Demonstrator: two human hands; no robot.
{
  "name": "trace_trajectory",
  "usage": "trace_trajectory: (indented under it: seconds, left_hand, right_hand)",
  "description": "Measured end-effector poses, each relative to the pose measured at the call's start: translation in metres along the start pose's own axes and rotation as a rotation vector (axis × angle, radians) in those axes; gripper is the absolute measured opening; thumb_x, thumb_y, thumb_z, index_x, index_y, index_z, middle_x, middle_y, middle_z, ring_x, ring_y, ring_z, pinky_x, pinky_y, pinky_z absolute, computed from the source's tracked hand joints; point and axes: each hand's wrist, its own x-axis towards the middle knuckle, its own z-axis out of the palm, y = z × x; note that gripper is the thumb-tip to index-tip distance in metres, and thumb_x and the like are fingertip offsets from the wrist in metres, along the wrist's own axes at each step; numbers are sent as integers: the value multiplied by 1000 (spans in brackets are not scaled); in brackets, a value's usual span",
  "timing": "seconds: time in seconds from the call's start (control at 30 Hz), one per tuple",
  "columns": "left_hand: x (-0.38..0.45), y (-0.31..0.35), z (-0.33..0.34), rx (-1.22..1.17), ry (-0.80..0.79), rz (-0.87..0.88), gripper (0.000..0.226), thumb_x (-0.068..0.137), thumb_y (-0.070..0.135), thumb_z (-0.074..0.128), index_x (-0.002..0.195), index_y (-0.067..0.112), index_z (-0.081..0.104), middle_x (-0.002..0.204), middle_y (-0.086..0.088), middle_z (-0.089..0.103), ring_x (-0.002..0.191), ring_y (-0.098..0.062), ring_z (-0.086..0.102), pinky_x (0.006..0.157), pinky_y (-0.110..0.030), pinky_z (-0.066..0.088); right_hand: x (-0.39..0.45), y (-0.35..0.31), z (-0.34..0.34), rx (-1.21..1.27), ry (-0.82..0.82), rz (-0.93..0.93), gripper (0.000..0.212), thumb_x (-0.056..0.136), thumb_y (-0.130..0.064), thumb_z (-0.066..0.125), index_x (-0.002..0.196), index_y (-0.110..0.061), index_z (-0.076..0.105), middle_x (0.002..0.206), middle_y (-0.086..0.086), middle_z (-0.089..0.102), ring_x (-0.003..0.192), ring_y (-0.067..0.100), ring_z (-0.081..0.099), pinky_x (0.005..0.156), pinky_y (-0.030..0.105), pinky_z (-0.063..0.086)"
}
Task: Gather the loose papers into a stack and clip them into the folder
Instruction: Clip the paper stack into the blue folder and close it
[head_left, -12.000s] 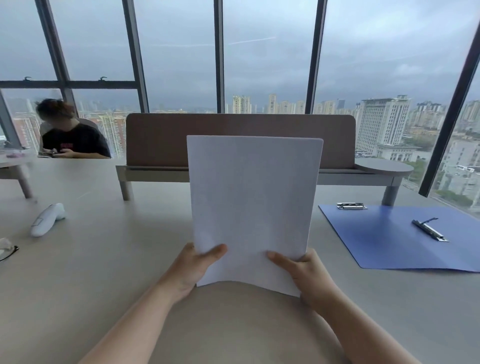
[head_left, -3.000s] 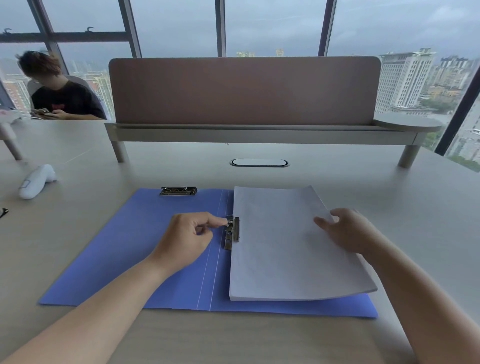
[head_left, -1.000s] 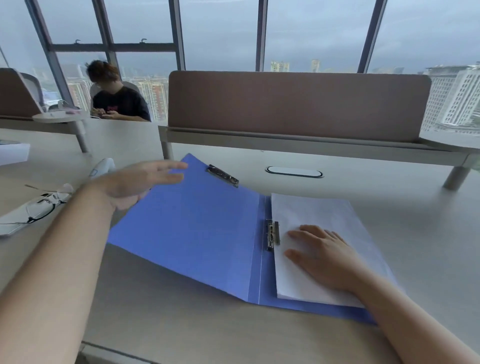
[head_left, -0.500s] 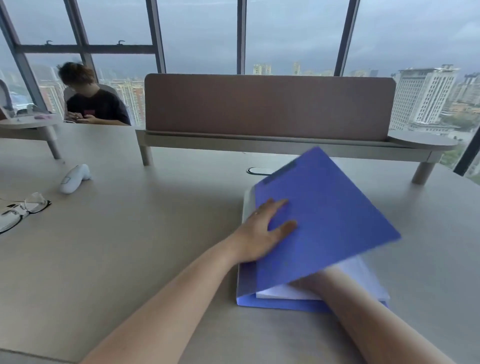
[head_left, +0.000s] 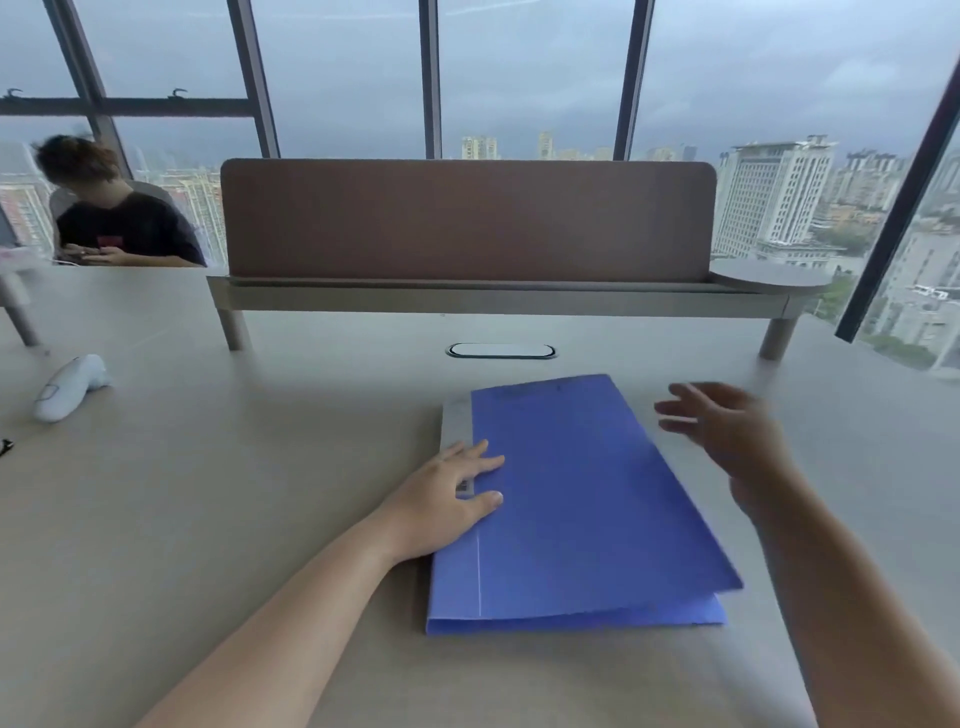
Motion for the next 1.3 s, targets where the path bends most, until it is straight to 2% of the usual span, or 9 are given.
trace_trajectory:
  seconds: [0.1, 0.23, 0.3, 0.43, 0.7, 0.8, 0.93, 1.1, 1.3]
  left_hand:
    - [2, 2, 3, 55, -4, -26, 54, 93, 39, 57, 145, 35, 45, 164, 15, 11, 149, 1, -4, 121, -27, 15]
    - [2, 5, 5, 44, 80, -93, 54, 87, 45, 61, 140, 40, 50, 166, 7, 4, 151, -5, -9, 122, -33, 12]
    - [0, 6, 5, 43, 139, -95, 53, 87, 44, 64, 138, 36, 53, 166, 1, 11, 152, -9, 2, 119, -30, 16]
    - [-5, 7, 5, 47, 296, -112, 47, 87, 26, 67, 133, 17, 60, 154, 0, 39, 138, -14, 42, 104, -20, 34]
    - [-5, 18, 11, -226, 284, -102, 22, 88, 25, 70, 108, 31, 67, 122, 13, 62, 116, 0, 58, 106, -29, 44]
    - [-4, 27, 21, -388, 216, -38, 23, 89, 9, 69, 110, 18, 69, 110, 12, 72, 106, 8, 63, 90, -10, 48]
    - [1, 22, 29, -328, 184, 6, 29, 86, 6, 70, 113, 18, 67, 115, 4, 70, 98, 23, 59, 81, 3, 41]
    - [15, 22, 33, -53, 219, 9, 28, 85, 27, 74, 108, 40, 67, 116, 19, 65, 122, -6, 58, 93, -16, 41]
    - [52, 39, 57, 238, 146, 29, 34, 91, 42, 60, 125, 39, 58, 151, 14, 43, 145, -6, 30, 114, -22, 21]
  right_hand:
    - [-7, -34, -2, 71, 84, -104, 21, 98, -23, 56, 96, -13, 74, 81, 3, 76, 66, 16, 74, 77, 34, 58]
    - [-47, -38, 52, -548, -233, -299, 20, 95, -39, 58, 105, -31, 72, 110, -13, 74, 106, 19, 69, 92, 38, 54]
    - [-67, -21, 84, -810, -397, -347, 37, 97, -47, 48, 129, -32, 61, 137, -12, 60, 129, 17, 53, 102, 36, 45]
    - [-88, 15, 120, -929, -496, -466, 46, 103, -51, 27, 119, -20, 56, 129, -5, 54, 128, 19, 46, 103, 37, 35]
    - [-79, 20, 94, -1057, -509, -333, 77, 89, -77, 20, 129, -18, 52, 140, -8, 48, 136, 17, 35, 113, 47, 24]
    - [-71, 17, 75, -1122, -429, -182, 99, 71, -93, 15, 117, -15, 55, 120, -5, 53, 126, 21, 43, 106, 57, 28]
    - [-56, 23, 36, -1198, -441, -36, 129, 55, -102, 19, 144, -10, 38, 149, 1, 35, 146, 27, 23, 110, 71, 13]
    - [-25, 39, -14, -1158, -403, 85, 122, 65, -93, 34, 158, -17, 10, 168, -5, -1, 155, 21, -6, 114, 70, -5]
    - [36, 66, -72, -1090, -259, 118, 105, 68, -83, 42, 155, -28, 21, 167, -7, 8, 155, 21, -2, 113, 72, -6]
